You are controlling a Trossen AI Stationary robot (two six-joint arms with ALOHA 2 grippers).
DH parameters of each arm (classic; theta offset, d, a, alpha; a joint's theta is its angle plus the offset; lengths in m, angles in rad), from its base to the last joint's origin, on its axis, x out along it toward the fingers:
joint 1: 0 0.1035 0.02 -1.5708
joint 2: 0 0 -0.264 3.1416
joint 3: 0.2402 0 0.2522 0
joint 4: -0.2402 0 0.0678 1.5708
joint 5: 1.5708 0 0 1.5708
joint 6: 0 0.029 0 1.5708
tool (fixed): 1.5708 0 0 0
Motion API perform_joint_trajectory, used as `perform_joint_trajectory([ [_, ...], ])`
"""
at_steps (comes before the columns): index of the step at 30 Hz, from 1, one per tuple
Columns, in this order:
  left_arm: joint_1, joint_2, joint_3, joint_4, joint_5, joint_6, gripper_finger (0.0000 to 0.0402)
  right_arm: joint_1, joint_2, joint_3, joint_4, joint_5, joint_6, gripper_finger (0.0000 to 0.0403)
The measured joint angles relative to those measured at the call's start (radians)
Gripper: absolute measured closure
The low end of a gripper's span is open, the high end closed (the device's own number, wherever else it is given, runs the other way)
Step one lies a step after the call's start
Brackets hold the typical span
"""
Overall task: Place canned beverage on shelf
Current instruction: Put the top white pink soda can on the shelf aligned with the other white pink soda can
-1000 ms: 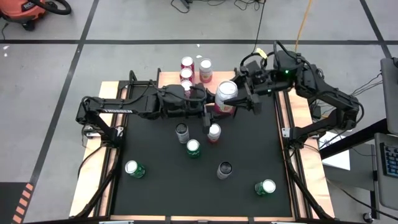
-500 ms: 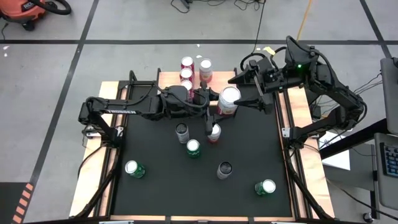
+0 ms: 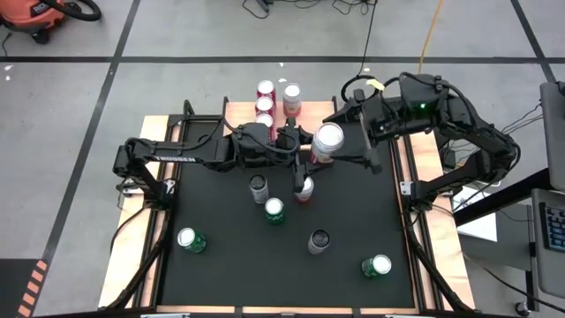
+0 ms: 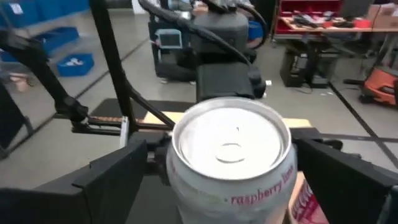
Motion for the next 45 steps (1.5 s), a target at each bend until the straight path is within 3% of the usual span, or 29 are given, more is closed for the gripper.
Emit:
perform_joint_trajectory([
  [8, 0.003, 0.0, 0.0, -0.017, -0.002, 0.0, 0.0117, 0.005, 0.006, -0.001, -0.007, 0.066, 0.043, 0.001],
  [15, 0.003, 0.001, 0.0, -0.034, -0.003, 0.0, 0.0117, 0.005, 0.006, -0.001, -0.001, 0.064, 0.045, 0.0012],
  [28, 0.004, 0.001, 0.0, -0.039, -0.014, -0.004, 0.0118, 0.005, 0.012, 0.0, -0.034, 0.037, 0.02, 0.0112],
  [45, 0.004, 0.001, 0.0, -0.051, -0.021, -0.026, 0.0116, 0.005, 0.014, 0.0, -0.031, 0.034, 0.028, 0.0128],
])
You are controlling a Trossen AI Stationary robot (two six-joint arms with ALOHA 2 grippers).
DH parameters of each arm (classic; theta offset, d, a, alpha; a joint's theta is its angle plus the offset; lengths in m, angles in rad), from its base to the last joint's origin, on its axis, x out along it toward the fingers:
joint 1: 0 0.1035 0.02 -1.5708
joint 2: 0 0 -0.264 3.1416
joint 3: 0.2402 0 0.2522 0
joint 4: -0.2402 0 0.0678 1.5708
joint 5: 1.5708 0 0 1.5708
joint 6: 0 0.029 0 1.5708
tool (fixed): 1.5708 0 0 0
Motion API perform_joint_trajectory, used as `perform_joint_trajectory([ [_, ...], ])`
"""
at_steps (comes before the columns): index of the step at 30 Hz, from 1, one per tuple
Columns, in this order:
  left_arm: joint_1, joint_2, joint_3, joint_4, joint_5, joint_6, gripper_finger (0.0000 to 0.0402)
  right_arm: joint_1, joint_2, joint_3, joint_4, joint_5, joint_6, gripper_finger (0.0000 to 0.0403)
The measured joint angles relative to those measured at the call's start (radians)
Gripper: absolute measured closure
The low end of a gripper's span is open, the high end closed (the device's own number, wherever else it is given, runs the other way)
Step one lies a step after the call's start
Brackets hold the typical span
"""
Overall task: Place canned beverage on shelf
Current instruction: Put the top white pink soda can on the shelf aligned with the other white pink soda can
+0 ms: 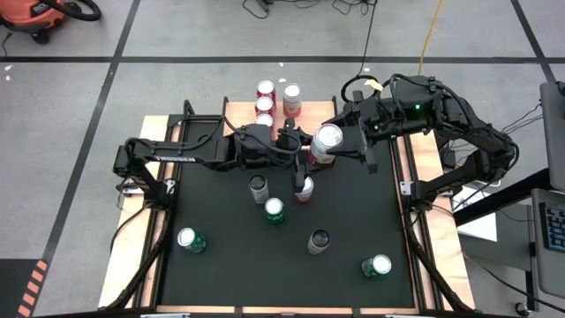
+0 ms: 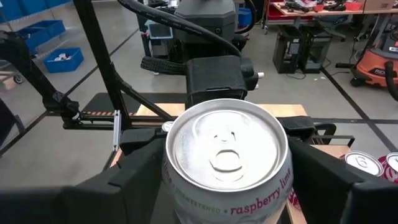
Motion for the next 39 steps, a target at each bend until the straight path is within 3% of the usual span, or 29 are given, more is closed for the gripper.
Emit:
perform_joint_trajectory([
  [10, -0.001, 0.0, 0.0, -0.001, -0.01, -0.005, 0.0083, 0.0, 0.001, 0.0, 0.002, -0.001, 0.006, 0.014],
  [27, -0.029, -0.009, 0.001, -0.014, -0.109, -0.096, 0.0075, -0.006, -0.002, -0.001, 0.006, -0.002, 0.002, 0.0141],
  [33, -0.028, -0.011, 0.002, -0.015, -0.13, -0.204, 0.0035, -0.022, -0.004, -0.001, -0.002, 0.004, -0.013, 0.0138],
  [39, -0.028, -0.014, 0.003, -0.012, -0.123, -0.183, 0.0014, -0.024, -0.004, -0.003, -0.01, 0.003, -0.019, 0.014],
])
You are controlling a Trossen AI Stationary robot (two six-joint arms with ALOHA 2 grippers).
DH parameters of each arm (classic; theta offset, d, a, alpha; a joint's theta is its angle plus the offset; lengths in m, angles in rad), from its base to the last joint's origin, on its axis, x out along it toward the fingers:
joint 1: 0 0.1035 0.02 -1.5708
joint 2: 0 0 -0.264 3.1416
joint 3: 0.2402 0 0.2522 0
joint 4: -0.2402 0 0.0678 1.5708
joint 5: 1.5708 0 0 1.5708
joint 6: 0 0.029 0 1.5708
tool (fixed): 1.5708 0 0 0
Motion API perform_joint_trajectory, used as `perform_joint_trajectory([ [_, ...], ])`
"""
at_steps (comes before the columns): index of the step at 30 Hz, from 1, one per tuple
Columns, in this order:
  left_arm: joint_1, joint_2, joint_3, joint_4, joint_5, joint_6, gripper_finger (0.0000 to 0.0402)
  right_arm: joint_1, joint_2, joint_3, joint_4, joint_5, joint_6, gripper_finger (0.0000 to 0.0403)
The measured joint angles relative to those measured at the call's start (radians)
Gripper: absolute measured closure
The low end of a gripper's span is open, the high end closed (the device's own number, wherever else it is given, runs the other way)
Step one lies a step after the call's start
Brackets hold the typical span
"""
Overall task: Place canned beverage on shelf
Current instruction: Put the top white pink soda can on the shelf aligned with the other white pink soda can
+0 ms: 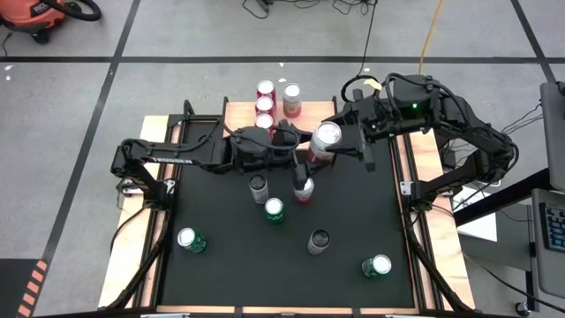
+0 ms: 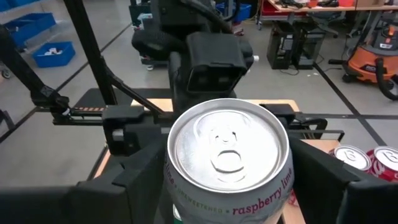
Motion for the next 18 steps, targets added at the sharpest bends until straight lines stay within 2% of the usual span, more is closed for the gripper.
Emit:
perform_joint_trajectory([
  [7, -0.012, -0.012, 0.0, -0.055, 0.001, 0.003, 0.0013, -0.001, -0.001, 0.0, -0.045, 0.0, -0.019, 0.014],
  [13, -0.043, -0.074, -0.001, -0.197, -0.091, -0.001, 0.0013, -0.028, -0.001, 0.001, -0.073, -0.001, -0.02, 0.0139],
  [18, -0.076, -0.149, -0.002, -0.237, -0.196, -0.026, 0.0013, -0.051, -0.001, 0.002, -0.078, -0.004, -0.025, 0.014],
])
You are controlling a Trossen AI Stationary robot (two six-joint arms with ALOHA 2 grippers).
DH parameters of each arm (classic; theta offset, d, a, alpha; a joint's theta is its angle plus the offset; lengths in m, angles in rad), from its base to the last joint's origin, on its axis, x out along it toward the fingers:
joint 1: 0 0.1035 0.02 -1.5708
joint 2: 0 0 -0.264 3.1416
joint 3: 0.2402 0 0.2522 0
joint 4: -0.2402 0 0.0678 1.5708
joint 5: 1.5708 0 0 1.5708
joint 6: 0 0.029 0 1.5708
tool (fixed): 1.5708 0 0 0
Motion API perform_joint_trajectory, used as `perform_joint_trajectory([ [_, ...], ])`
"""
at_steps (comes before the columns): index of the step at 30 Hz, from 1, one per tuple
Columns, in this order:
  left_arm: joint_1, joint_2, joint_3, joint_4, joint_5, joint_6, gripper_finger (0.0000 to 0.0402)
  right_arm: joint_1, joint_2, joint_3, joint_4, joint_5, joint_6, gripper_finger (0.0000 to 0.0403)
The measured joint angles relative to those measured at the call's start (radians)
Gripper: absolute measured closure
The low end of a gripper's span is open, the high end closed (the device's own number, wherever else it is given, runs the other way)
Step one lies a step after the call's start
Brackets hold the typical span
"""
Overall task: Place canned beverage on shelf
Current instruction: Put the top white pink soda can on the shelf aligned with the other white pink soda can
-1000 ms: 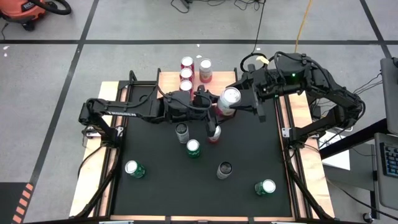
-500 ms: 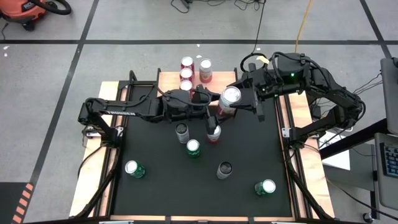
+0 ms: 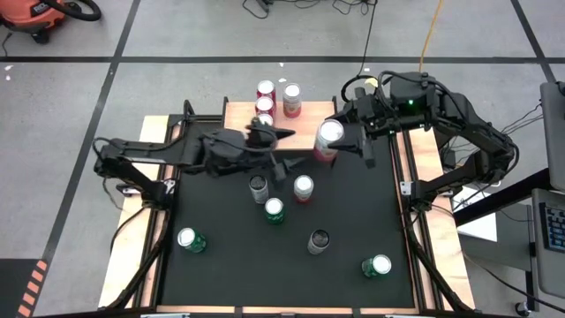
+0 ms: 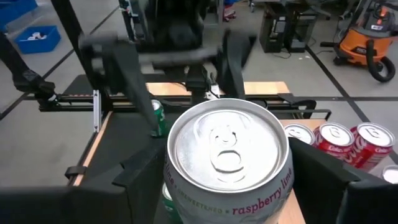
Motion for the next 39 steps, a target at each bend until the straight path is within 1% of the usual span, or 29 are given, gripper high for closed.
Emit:
perform_joint_trajectory([
  [5, -0.031, -0.08, 0.0, -0.063, -0.1, -0.058, 0.0013, -0.029, 0.003, 0.0, 0.002, -0.001, -0.019, 0.0138],
  [9, -0.05, -0.144, 0.0, -0.143, -0.121, -0.132, 0.0013, -0.057, 0.023, 0.001, 0.014, -0.004, -0.032, 0.0139],
  [11, -0.063, -0.178, 0.0, -0.18, -0.128, -0.153, 0.0013, -0.07, 0.039, 0.001, 0.018, -0.026, -0.034, 0.014],
  [13, -0.068, -0.206, 0.0, -0.209, -0.133, -0.158, 0.0013, -0.08, 0.057, 0.001, 0.033, -0.026, -0.033, 0.0139],
  [23, -0.076, -0.327, -0.001, -0.347, -0.127, -0.159, 0.0013, -0.118, 0.154, 0.001, 0.128, -0.028, 0.017, 0.0138],
  [26, -0.088, -0.351, -0.001, -0.398, -0.106, -0.183, 0.0013, -0.136, 0.178, 0.001, 0.156, -0.027, 0.036, 0.0137],
  [29, -0.099, -0.364, -0.001, -0.443, -0.079, -0.185, 0.0013, -0.158, 0.185, 0.001, 0.146, -0.028, 0.039, 0.014],
  [35, -0.125, -0.367, -0.001, -0.51, -0.069, -0.234, 0.0013, -0.215, 0.156, 0.001, 0.096, -0.029, 0.041, 0.0138],
  [39, -0.135, -0.362, -0.001, -0.538, -0.069, -0.283, 0.0013, -0.262, 0.124, 0.0, 0.013, -0.087, 0.036, 0.0139],
])
